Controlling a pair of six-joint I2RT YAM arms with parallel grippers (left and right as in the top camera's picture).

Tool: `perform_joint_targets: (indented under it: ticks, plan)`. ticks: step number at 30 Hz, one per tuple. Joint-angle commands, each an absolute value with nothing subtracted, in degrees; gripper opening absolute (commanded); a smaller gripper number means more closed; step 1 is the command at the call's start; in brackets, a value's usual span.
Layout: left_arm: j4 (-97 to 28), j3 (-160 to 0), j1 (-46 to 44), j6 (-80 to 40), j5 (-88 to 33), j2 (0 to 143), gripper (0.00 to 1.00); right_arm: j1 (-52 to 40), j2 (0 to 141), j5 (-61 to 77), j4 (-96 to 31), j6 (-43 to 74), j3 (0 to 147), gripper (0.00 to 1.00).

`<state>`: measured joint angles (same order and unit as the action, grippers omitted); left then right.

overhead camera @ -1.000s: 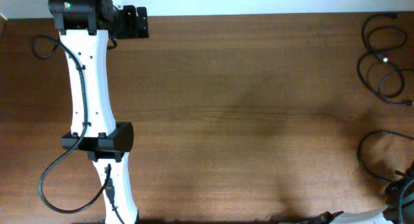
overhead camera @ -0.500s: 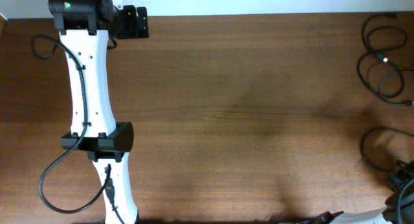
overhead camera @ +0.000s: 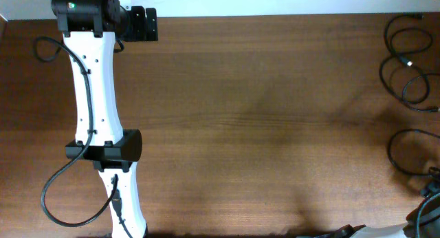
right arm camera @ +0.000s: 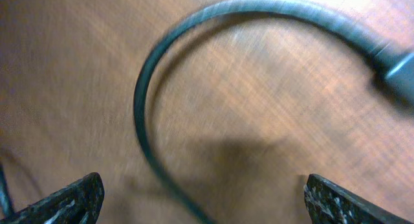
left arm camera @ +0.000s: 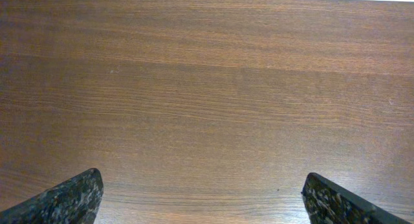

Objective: Untangle cables

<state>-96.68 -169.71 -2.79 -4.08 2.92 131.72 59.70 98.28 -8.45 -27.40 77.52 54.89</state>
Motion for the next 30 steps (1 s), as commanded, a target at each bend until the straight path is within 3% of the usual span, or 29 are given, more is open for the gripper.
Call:
perform_joint_targets:
  ticks: [1,18,21,22,23,25,26,30]
  plan:
    - [-96.7,-169.8,-2.6,-3.1,2.3,131.4,0.99,61.3,97.3,-17.3,-27.6,77.4,54.3,0.99]
    - [-96.7,-169.8,-4.0,-3.1,2.3,131.4,0.99,61.9,103.7,-18.7,-17.6,75.2,55.8,0.99]
    - [-96.7,-169.8,-4.5,-3.2,2.3,131.4,0.99,61.9,107.0,-19.0,-17.8,75.2,55.8,0.95]
    - [-96.7,-169.8,-4.5,-3.2,2.3,131.4,0.99,61.9,108.8,-18.9,-18.0,75.2,55.8,0.9]
    - [-96.7,-169.8,-4.5,-3.1,2.3,131.4,0.99,61.9,109.7,-18.9,-18.2,75.2,55.8,0.8]
    - [-96.7,-169.8,-4.9,-3.1,2.3,131.4,0.99,61.9,110.2,-19.0,-18.5,73.8,55.8,0.23]
    - [-96.7,-169.8,-5.0,-3.1,2.3,131.4,0.99,61.9,110.2,-18.9,-18.5,72.8,55.8,0.04]
    - [-96.7,-169.8,-4.9,-3.1,2.3,131.4,0.99,61.3,108.1,-18.4,-19.2,72.2,56.2,0.04]
